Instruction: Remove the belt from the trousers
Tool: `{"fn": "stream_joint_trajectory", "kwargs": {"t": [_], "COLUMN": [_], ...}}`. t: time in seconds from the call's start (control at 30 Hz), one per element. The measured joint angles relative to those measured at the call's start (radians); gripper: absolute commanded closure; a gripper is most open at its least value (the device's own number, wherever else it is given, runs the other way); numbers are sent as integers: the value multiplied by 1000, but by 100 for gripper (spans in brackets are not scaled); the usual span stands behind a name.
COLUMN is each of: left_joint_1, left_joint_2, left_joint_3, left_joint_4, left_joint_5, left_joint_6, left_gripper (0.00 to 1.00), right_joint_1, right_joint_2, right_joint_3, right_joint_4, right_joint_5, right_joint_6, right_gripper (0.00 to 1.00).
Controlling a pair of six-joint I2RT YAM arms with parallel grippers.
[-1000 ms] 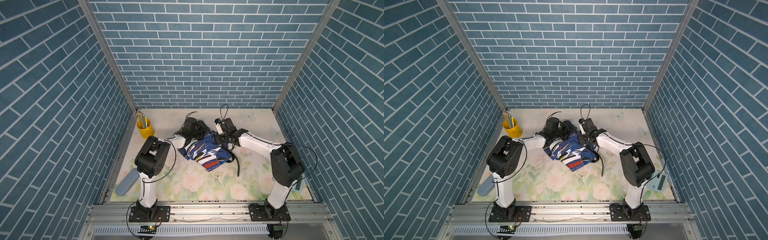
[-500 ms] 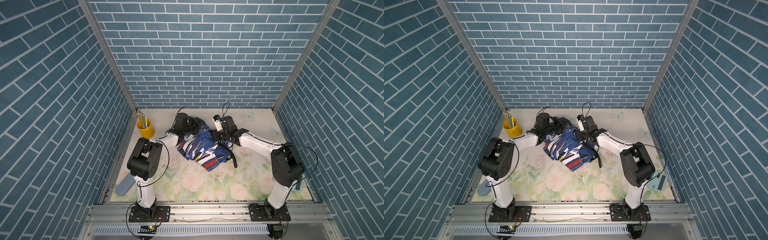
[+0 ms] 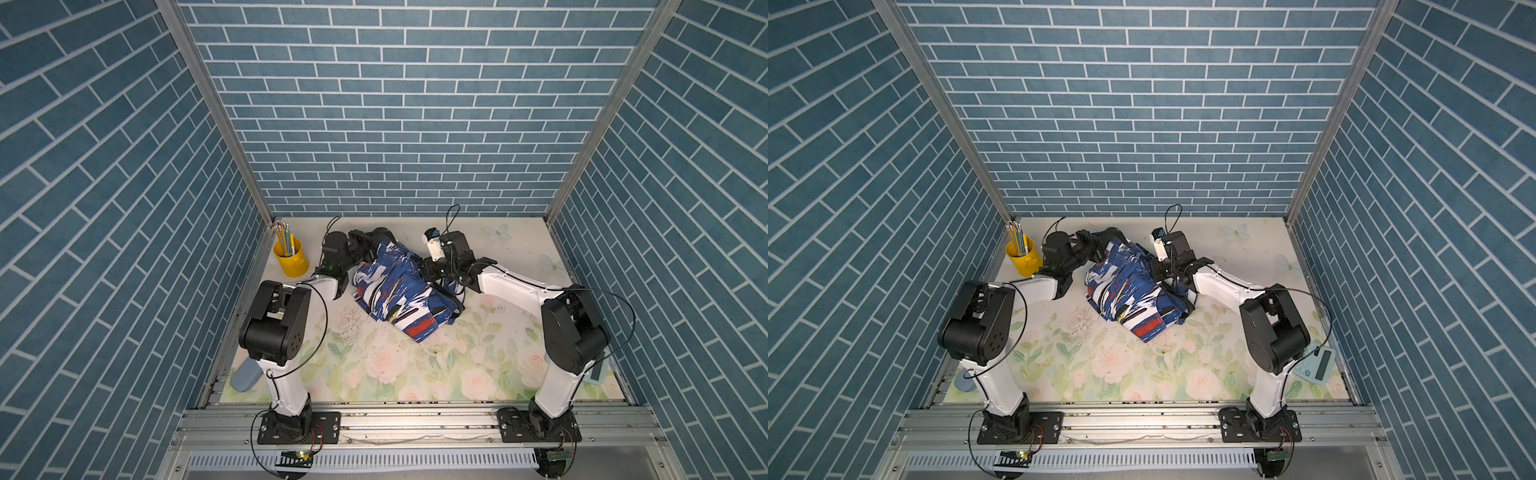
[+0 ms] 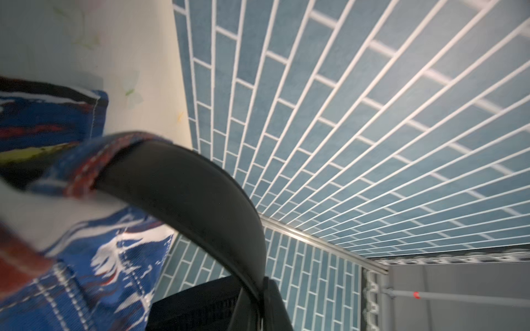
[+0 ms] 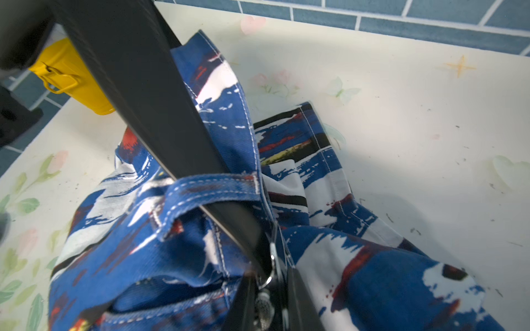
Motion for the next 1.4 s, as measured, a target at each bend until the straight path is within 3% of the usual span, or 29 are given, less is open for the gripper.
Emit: {"fn": "stream_joint_trajectory", "kwargs": {"t": [0.17,0.37,0.63,0.87,0.9,0.97,1.03,1.07,1.13,1.17,1.27,1.4], "left_joint_1": [61,79,95,104,105,105,105,106,102,96,48,-74], "left_joint_2": [0,69,159,167,167,167,150,131,78,37,-52,-19], "left_joint_3": [-85,-76,129,299,316,343,341,328,294,281,360,649], "left_joint_4": [254,395,411,524,529,537,545,528,444,327,-211,-870], "left_joint_5": [-96,-241,-247,-326,-326,-298,-240,-193,-90,-31,28,-105], "left_joint_6": [-72,-105,-124,-125,-125,-126,-124,-126,-95,-22,365,874], "left_gripper": [100,100,100,100,96,75,72,65,58,56,57,58], "right_joint_1": [0,-14,-88,-218,-224,-228,-224,-223,-220,-219,-217,-217], "right_joint_2": [15,28,37,55,56,56,56,56,56,56,54,38], "right_joint_3": [3,0,-31,-58,-59,-58,-51,-45,-33,-26,-3,34], "right_joint_4": [-8,-32,-39,-180,-196,-214,-225,-232,-243,-248,-264,-297], "right_joint_5": [0,15,24,99,101,103,107,108,110,110,108,100], "right_joint_6": [0,1,19,34,35,35,34,34,33,33,32,31], "right_gripper": [100,100,100,100,100,100,100,100,100,100,100,100]}}
